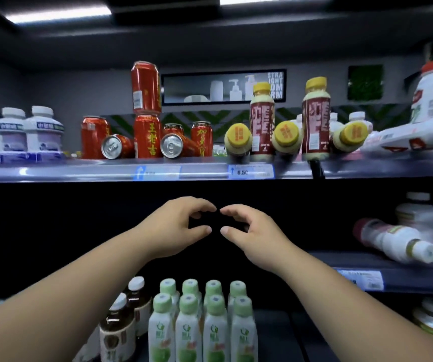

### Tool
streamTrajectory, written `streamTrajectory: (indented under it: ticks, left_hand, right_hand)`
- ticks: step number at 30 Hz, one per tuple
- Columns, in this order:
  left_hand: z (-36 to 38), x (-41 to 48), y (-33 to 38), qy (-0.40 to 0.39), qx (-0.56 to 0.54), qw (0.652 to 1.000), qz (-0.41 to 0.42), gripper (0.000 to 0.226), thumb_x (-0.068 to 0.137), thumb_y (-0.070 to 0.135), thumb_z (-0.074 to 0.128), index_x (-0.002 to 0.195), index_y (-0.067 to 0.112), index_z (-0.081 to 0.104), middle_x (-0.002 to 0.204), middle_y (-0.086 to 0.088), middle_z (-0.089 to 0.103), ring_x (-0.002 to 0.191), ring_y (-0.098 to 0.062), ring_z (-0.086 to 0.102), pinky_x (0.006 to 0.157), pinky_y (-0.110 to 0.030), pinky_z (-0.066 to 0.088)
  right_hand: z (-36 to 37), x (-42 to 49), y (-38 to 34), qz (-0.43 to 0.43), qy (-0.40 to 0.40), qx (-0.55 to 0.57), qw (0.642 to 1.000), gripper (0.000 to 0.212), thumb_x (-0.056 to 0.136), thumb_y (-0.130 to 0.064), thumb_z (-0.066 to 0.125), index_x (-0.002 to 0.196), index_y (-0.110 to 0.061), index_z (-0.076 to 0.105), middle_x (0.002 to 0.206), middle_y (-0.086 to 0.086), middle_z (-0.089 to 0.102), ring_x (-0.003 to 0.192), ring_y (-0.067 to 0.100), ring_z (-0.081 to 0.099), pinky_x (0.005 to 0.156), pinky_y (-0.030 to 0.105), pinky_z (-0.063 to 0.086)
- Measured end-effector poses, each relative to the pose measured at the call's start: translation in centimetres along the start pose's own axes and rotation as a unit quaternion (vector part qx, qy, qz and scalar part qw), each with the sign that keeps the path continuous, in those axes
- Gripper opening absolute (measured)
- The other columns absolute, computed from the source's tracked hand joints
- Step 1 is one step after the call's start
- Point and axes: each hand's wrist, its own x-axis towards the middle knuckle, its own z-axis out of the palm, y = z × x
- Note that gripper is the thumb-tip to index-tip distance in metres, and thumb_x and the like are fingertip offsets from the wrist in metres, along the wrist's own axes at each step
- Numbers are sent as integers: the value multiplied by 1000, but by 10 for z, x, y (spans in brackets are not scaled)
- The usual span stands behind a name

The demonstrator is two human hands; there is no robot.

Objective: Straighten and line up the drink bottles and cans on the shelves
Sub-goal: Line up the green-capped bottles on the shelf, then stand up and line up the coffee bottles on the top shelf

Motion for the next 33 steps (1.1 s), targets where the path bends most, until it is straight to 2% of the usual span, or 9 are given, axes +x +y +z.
streamTrajectory:
  ticks: [6,8,11,16,23,25,27,30,33]
  left_hand:
    - [-53,3,-5,2,-16,999,49,48,86,34,73,131,36,56,120,21,58,107,4,57,82,-9,42]
    - [-68,6,-11,1,-33,998,57,45,87,34,73,129,38,57,119,22,59,107,5,57,86,-16,47]
    - [-90,14,-19,-20,-52,996,66,44,88,37,71,129,41,56,122,24,58,107,9,57,92,-24,51]
    - [-106,31,-19,-25,-50,992,109,41,88,41,69,125,48,53,122,26,57,105,13,55,85,-17,49]
    - [-95,55,10,-35,-88,985,147,45,89,36,69,124,54,47,120,31,53,107,11,54,82,-10,47]
    - [-89,60,21,-17,-98,983,153,49,88,34,71,123,55,44,119,32,52,108,9,54,82,-8,44]
    - [-81,66,31,14,-100,983,156,61,86,34,73,134,49,40,126,26,49,112,5,50,88,-10,38]
    - [-73,75,47,61,-98,981,154,71,83,33,76,142,40,36,132,19,44,119,0,44,95,-16,34]
    - [-71,87,68,119,-57,977,168,72,83,34,75,144,36,37,140,13,44,128,-6,40,109,-30,36]
  right_hand:
    - [-9,9,-59,-12,36,-9,999,38,86,-20,76,121,-31,65,115,-18,63,111,-2,56,97,20,45]
    - [-12,14,-75,-12,46,-26,999,39,86,-22,76,121,-32,64,117,-16,63,111,-1,56,98,22,46]
    - [-19,21,-92,-6,58,-43,997,36,85,-29,76,115,-43,61,119,-17,63,113,0,57,100,29,48]
    - [-38,20,-108,14,94,-83,992,33,84,-30,77,111,-43,62,118,-19,63,108,-2,58,96,22,46]
    - [-74,4,-110,8,164,-108,981,34,84,-21,78,111,-36,65,110,-16,66,103,0,61,90,15,47]
    - [-88,0,-108,-7,186,-121,975,33,83,-18,78,111,-32,67,109,-16,67,102,-4,61,86,7,44]
    - [-101,-2,-104,-19,194,-128,973,32,83,-16,77,109,-32,67,109,-17,67,100,-7,60,82,4,43]
    - [-123,0,-97,-30,202,-150,967,32,83,-16,77,102,-39,65,105,-19,67,99,-3,61,85,13,48]
    - [-148,1,-89,-59,224,-170,958,36,80,-13,78,100,-40,66,105,-16,68,98,3,64,89,25,52]
